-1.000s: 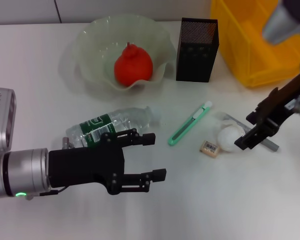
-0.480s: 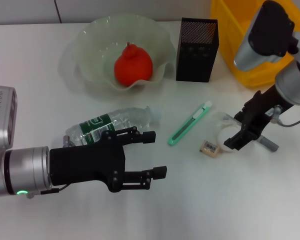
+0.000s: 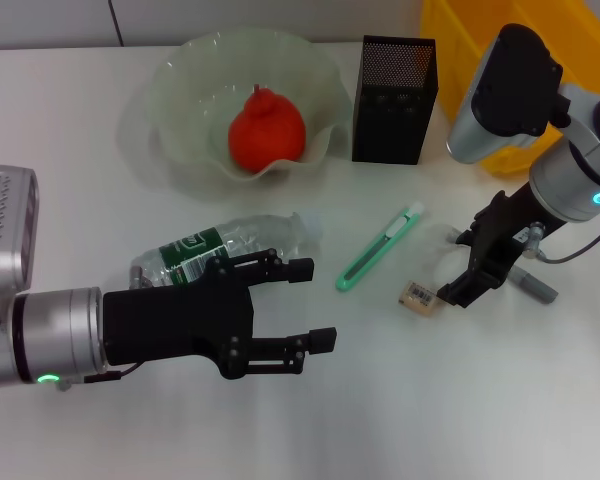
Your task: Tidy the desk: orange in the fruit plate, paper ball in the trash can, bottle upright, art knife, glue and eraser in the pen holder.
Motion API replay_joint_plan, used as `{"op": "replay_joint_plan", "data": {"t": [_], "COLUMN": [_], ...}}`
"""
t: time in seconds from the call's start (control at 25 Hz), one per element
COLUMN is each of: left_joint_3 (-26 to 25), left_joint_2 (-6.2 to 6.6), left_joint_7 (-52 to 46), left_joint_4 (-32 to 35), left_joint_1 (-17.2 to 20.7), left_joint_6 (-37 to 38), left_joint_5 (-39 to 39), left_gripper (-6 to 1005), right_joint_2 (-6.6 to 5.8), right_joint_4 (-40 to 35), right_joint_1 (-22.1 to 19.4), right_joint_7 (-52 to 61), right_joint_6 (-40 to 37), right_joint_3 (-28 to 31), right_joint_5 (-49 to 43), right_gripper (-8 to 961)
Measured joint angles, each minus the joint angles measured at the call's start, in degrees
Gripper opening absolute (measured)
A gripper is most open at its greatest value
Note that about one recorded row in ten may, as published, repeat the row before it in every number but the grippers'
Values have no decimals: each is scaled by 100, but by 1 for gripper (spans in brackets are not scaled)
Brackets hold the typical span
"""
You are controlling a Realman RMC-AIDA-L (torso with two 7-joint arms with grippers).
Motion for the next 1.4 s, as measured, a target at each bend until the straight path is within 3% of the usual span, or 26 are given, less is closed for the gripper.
{"op": "replay_joint_plan", "data": {"t": [0.48, 0.6, 0.68, 0.72, 0.96, 1.08, 1.16, 1.4], "left_joint_3": [39, 37, 31, 25, -4, -7, -8, -7], "left_joint_2": [-8, -9, -8, -9, -9, -20, -22, -34], "left_joint_7": [1, 0, -1, -5, -96, -107, -109, -165], "left_joint_4": [0, 1, 1, 1, 1, 1, 1, 0], "left_joint_1": [-43, -55, -66, -74, -110, -113, -113, -120], "left_joint_6": [-37, -37, -36, -36, -37, -36, -36, -32], "left_joint_5": [0, 0, -1, 0, -1, 0, 0, 0], "left_gripper": [807, 807, 807, 807, 807, 807, 807, 807], "right_joint_2": [-5, -13, -27, -27, -76, -113, -116, -95], "right_joint_4": [-127, -363, -891, -891, -1796, -1913, -1888, -1363], "right_joint_1": [13, 14, 5, 5, -14, -44, -70, -260], "right_joint_7": [83, 99, 129, 129, 382, 445, 446, 421], "right_joint_6": [-105, -392, -966, -966, -1607, -1258, -1090, 531], "right_joint_3": [-82, 127, 786, 786, 2562, 3374, 3505, 3658], "right_joint_5": [60, 186, 499, 499, 1112, 1147, 1147, 1160], "right_gripper": [733, 655, 603, 594, 567, 568, 568, 567]}}
